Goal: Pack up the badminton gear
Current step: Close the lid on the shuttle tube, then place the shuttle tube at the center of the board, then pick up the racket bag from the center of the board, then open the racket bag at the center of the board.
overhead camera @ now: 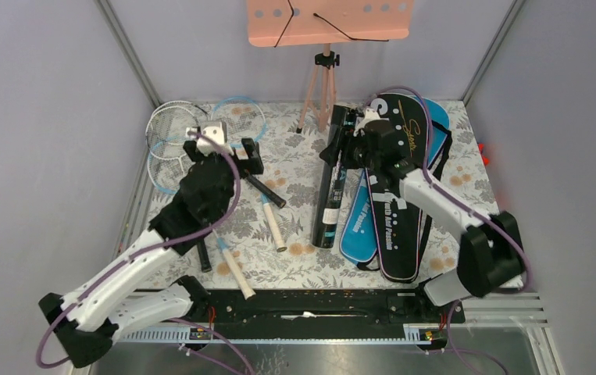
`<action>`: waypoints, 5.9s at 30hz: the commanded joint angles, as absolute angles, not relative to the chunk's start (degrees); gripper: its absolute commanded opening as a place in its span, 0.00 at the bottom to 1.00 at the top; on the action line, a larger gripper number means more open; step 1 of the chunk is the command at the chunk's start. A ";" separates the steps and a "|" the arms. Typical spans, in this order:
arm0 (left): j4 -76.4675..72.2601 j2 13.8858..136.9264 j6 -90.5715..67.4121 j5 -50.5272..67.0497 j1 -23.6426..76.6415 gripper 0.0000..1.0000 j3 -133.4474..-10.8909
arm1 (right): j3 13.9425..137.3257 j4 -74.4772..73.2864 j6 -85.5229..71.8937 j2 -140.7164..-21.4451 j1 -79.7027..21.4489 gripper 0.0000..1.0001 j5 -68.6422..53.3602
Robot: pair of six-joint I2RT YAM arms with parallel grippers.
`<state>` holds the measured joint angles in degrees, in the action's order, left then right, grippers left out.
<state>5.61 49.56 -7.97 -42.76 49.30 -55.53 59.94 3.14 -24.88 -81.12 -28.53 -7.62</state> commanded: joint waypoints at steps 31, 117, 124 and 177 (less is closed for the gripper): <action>2.29 55.54 -32.10 -19.38 22.26 0.99 -36.72 | 65.98 -7.72 -28.93 -92.35 -10.25 1.00 -6.44; -27.34 76.21 -43.57 16.68 32.63 0.97 -44.57 | 43.27 -11.34 -8.64 -56.56 -53.95 0.00 3.48; -26.85 79.26 -43.01 16.83 35.04 0.95 -47.01 | 42.08 -10.05 -9.44 -56.91 -54.62 0.00 1.42; -23.32 68.99 -35.29 21.62 40.59 0.00 -42.70 | 55.43 -3.11 -21.64 -59.75 -48.83 1.00 21.45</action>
